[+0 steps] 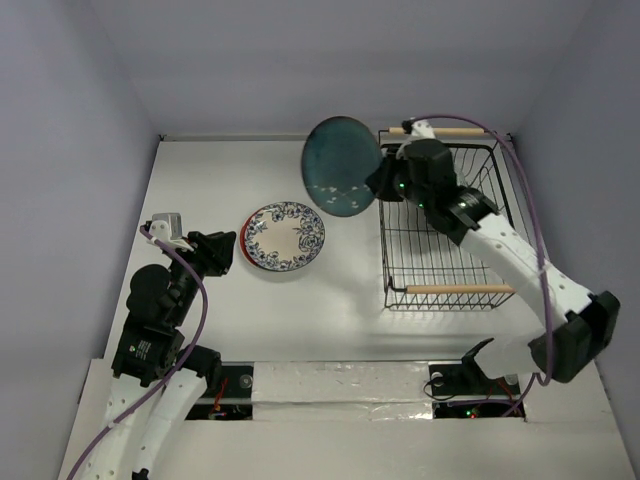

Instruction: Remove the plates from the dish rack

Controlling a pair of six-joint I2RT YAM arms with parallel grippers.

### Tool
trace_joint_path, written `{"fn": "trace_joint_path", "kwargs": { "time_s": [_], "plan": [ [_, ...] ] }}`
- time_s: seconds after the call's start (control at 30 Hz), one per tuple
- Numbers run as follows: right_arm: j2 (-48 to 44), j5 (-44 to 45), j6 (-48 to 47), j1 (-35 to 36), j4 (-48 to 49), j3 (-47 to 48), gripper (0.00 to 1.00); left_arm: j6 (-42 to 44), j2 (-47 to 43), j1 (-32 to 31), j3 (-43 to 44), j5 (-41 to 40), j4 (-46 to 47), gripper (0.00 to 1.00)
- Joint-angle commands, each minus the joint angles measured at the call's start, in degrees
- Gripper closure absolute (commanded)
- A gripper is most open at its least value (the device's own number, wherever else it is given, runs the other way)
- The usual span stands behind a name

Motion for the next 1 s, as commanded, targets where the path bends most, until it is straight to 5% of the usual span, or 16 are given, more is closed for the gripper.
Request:
{"fn": "trace_joint_path", "kwargs": {
  "time_s": [0.0,0.4,0.97],
  "plan": [
    [3.8,-7.7,8.2,3.3,20.8,4.3,1.0,-0.1,-0.5,-0.3,-0.2,0.5,2.1,0.72],
    [22.9,-17.4,22.4,7.9,33.4,3.5,1.0,0.0,-0.8,-0.3,-0.2,0.5,2.1,0.72],
    [32.6,-18.5,26.4,9.0,35.7,-1.7,0.92,-0.1,-0.9,-0.3,-0.3,0.6,2.3,0.72]
  ]
}}
